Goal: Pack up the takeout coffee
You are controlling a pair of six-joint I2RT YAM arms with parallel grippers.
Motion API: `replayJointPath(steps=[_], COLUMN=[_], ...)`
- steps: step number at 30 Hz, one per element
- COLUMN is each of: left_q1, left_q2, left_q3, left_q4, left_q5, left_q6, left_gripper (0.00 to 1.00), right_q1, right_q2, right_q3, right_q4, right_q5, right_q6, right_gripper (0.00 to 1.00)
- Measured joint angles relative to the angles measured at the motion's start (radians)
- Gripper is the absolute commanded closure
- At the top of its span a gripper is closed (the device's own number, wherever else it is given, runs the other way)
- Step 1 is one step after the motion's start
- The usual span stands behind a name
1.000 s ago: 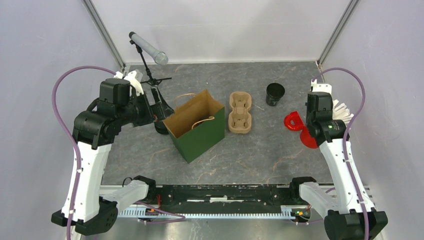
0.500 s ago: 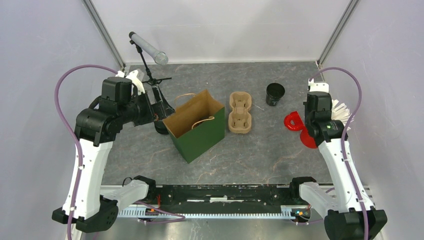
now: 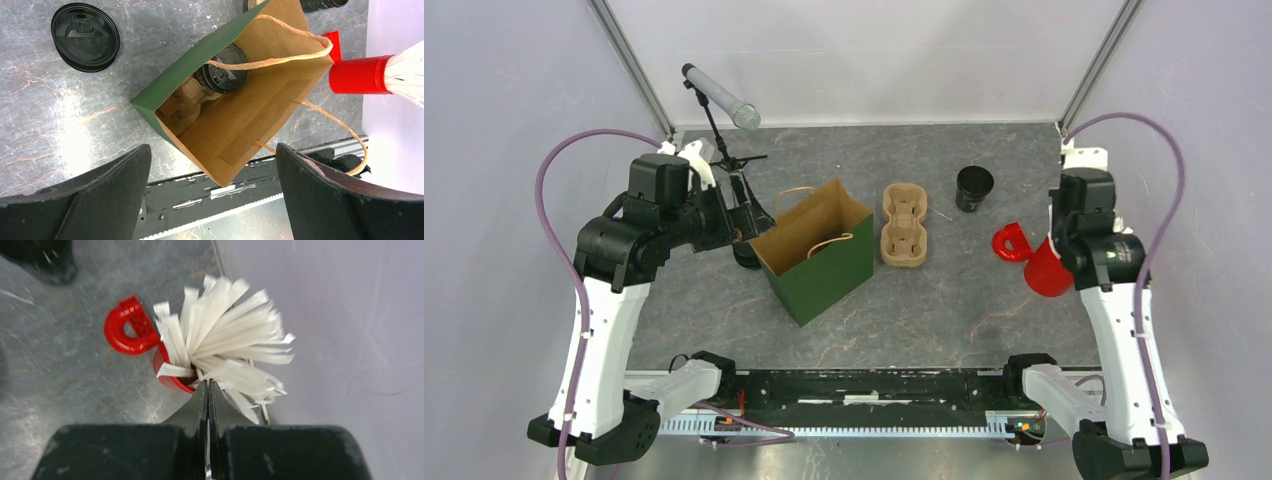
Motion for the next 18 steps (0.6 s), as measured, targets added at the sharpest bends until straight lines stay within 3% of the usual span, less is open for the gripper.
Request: replayJointPath(steps=[13, 18], left_q1=[0.000, -0.002], left_q2=[0.004, 0.005], left_q3=[-0.007, -0.006], left_q4=[0.004, 0.004], left_q5=[0.000, 0.000], left_q6=[0.000, 0.000], left_gripper=[0.00, 0.00], right_q1=[0.000, 0.000], right_q2=[0.180, 0.203], right_q3=[0.715, 0.829], right_q4=[-0.247, -0.286], right_q5=[-0.029, -0.028], right_q6=[-0.031, -0.035], right_gripper=[1.00, 1.00])
